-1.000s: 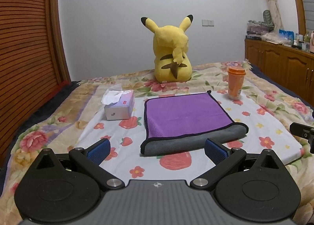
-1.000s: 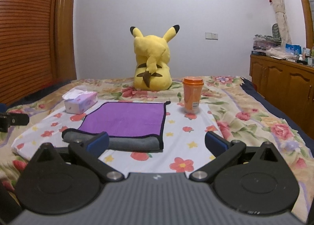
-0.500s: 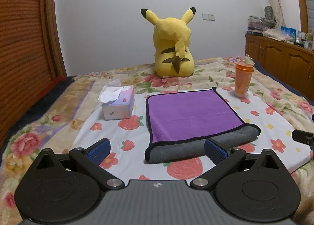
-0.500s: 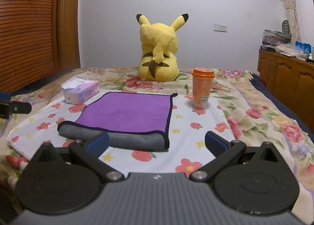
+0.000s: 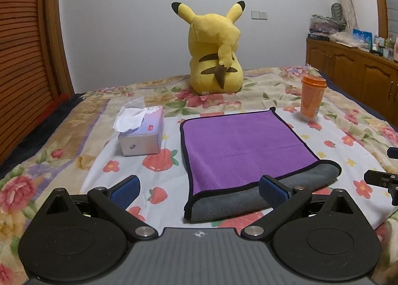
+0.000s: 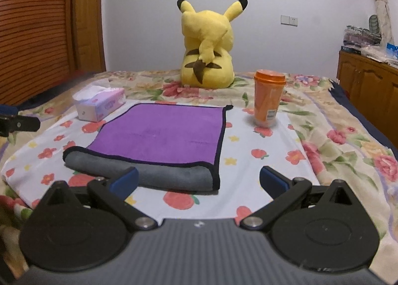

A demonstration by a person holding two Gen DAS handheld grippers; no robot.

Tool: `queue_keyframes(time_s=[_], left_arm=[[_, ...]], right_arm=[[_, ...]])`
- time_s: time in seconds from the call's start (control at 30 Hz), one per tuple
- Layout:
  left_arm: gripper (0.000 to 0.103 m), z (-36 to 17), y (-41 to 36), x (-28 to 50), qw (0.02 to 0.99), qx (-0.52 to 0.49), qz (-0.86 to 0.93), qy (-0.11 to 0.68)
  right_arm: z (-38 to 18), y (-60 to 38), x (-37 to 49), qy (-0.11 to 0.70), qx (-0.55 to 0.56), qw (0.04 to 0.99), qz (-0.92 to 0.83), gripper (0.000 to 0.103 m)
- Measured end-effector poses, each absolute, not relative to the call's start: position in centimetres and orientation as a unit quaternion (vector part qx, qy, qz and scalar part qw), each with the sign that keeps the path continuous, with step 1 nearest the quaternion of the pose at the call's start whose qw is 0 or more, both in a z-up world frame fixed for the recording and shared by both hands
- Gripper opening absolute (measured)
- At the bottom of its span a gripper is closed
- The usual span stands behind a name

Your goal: Fold towel

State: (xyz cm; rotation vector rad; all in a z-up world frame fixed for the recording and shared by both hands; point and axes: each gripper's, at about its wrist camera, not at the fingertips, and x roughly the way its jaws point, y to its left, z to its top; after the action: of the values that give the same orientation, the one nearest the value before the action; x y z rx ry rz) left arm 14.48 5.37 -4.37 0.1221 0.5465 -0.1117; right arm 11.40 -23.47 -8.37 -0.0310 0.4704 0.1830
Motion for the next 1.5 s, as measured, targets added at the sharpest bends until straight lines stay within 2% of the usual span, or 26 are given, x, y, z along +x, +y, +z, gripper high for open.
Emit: queue_keyframes(time_s=[0.53,0.93,1.07,1.17,1.3,1.5], left_arm=[[0.099,-7.9,6.6,19.1,0.942,0.044,-0.062,0.328],[0.078,-10.1,8.1,21.9,0.929,0.004,-0.079,0.362],[0.067,-10.5,8.1,22.4,0.927,0.004,-0.079,0.366],[0.058,-10.8,8.2,22.6,0.924,-0.002,-0.093,0.371],[0.047,-11.1,8.0,22.5,0.922,-0.001,-0.108,0.373],[0.039,-11.6,8.1,22.6,0.919,-0.007,-0.111,0.379]], right_arm=[[-9.4,-21.6,15.8,0.260,-0.034,0.959,0.104,0.103],[-10.3,-20.6,18.6,0.285,-0.039,0.951,0.113,0.103],[-10.6,-20.8,19.5,0.296,-0.033,0.949,0.107,0.102],[-10.9,-20.9,20.2,0.308,-0.026,0.945,0.104,0.092],[-11.3,-21.2,20.9,0.324,-0.020,0.941,0.099,0.090],[-11.7,-21.7,21.8,0.346,-0.007,0.932,0.107,0.087]])
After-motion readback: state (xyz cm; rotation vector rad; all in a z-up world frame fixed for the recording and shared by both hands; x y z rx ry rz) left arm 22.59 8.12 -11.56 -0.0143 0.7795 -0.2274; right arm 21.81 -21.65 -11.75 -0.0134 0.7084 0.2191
